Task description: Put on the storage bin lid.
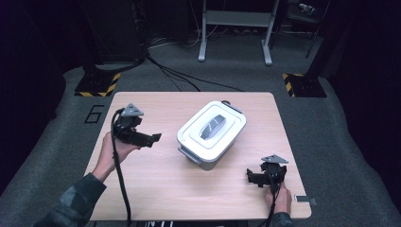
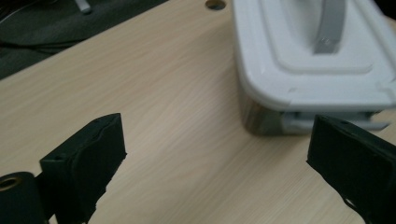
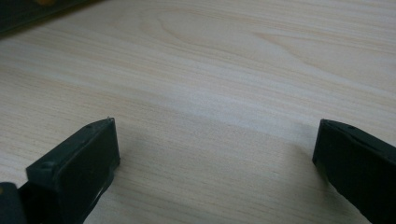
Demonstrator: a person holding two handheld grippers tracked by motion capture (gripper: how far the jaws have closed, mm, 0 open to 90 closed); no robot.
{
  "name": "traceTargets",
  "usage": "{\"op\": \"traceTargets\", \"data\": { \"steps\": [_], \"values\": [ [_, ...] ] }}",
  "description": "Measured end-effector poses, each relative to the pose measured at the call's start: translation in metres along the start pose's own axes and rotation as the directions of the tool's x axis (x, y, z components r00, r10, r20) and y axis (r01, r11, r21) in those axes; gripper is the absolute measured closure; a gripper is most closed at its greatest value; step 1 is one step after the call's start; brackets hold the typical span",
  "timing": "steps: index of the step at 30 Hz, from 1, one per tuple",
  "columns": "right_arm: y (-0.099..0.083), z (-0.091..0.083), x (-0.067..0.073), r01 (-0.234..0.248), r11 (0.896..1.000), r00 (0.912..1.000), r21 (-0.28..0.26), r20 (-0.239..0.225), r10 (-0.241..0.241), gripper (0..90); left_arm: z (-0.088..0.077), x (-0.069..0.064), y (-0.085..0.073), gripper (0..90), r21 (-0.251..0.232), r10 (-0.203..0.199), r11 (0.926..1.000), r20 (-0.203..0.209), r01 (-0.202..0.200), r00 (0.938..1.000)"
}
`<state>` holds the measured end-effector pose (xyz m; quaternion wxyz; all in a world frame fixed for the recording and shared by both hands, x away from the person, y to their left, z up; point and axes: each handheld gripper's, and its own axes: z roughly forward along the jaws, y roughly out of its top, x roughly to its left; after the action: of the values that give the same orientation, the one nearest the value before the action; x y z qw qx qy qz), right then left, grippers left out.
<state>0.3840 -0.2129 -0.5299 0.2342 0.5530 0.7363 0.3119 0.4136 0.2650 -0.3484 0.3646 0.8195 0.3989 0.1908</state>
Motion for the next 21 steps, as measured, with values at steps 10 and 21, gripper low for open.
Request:
{"op": "traceTargets", "data": {
  "steps": [10,21],
  "values": [
    [0.000,0.000,0.000,0.000,1.000,1.0000,0.000,0.000,0.000,0.0,0.029,0.031,-0.115,1.0,0.093,-0.121,0.9870,-0.101,0.131,0.9875],
    [0.000,0.000,0.000,0.000,1.000,1.0000,0.000,0.000,0.000,0.0,0.063,0.029,-0.188,0.0,0.053,-0.189,0.9782,-0.177,0.201,0.9660]
  ]
}}
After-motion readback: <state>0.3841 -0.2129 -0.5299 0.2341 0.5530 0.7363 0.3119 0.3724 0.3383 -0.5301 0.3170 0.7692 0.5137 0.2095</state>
